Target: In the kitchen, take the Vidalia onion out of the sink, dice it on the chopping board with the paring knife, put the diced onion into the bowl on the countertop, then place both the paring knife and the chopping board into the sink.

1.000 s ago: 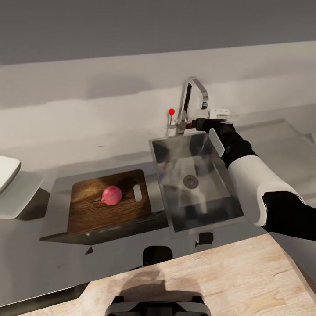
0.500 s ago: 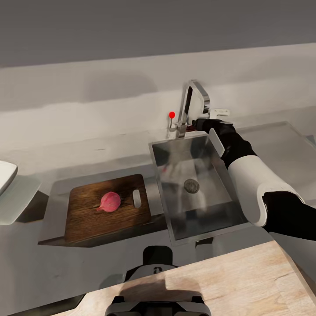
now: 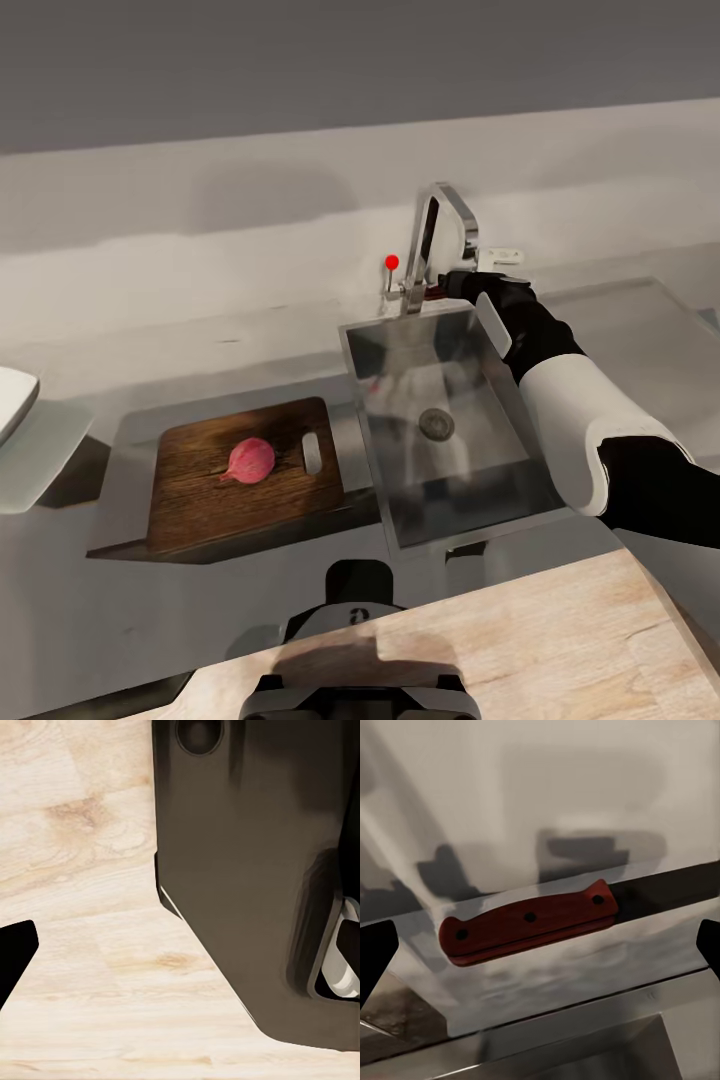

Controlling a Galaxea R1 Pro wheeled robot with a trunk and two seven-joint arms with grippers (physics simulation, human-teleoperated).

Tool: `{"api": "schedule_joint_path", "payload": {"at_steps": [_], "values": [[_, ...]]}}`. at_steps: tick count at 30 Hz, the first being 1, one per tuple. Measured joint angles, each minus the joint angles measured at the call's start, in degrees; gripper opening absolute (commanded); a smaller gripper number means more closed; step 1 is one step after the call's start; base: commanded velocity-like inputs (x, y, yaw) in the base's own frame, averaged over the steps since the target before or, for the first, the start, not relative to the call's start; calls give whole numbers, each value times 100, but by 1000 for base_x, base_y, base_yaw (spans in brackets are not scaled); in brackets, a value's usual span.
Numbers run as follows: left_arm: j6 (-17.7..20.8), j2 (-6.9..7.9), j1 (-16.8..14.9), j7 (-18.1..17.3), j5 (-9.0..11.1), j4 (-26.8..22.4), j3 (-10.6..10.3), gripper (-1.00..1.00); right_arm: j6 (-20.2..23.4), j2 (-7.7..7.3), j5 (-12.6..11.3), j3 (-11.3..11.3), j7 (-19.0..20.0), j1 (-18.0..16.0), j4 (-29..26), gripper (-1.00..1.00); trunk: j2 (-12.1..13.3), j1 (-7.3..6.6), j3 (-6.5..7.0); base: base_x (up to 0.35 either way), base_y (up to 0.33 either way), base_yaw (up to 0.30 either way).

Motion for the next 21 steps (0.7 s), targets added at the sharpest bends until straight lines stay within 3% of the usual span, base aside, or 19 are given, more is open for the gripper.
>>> {"api": "schedule_joint_path", "payload": {"at_steps": [21], "values": [[26,-8,122,10,17,35,9,100,0,0,0,-1,0,0,25,100,0,1,0,21,0,0]]}}
